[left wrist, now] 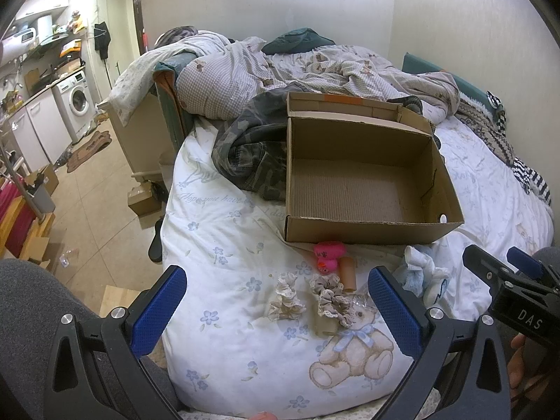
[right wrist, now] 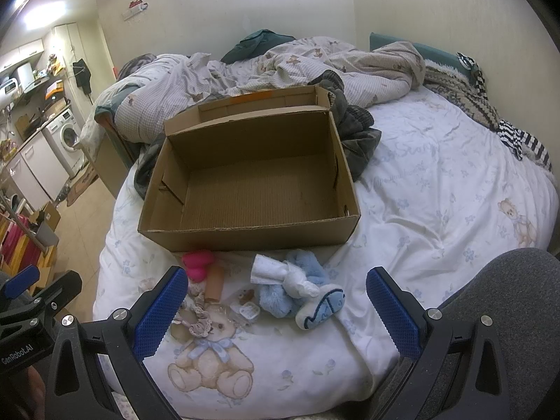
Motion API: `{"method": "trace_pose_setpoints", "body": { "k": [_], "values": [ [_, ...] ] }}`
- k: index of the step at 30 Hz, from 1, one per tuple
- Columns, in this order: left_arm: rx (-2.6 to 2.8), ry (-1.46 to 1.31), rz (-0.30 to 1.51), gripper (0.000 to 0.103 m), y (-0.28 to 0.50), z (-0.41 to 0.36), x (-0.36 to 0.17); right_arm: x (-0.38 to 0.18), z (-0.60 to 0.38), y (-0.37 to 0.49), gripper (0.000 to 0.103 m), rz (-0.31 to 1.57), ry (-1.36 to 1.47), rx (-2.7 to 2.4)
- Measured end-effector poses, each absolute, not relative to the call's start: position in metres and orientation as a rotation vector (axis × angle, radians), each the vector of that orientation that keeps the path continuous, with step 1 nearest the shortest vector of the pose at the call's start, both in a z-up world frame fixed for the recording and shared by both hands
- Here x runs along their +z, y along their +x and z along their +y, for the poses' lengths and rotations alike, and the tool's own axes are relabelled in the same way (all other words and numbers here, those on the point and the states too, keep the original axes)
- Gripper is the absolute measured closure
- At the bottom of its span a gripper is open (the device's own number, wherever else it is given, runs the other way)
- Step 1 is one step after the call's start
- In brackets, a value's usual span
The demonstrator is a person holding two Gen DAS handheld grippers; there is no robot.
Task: Organize soft objects
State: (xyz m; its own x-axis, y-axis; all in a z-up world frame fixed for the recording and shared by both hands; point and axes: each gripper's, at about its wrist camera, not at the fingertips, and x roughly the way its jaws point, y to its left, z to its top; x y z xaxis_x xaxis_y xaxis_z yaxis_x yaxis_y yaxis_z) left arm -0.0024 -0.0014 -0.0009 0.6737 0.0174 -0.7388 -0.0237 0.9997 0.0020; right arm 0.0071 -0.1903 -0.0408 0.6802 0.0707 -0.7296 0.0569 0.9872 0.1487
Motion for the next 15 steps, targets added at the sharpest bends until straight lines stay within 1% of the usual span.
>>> {"method": "trace_pose_setpoints", "body": {
  "k": [15],
  "values": [
    [0.022,-0.008,0.83,0.0,-0.0026,-0.0011,-0.0011,-0.0407,-0.1894,0.0071,0.0,0.823,0.162,0.007]
  ]
}}
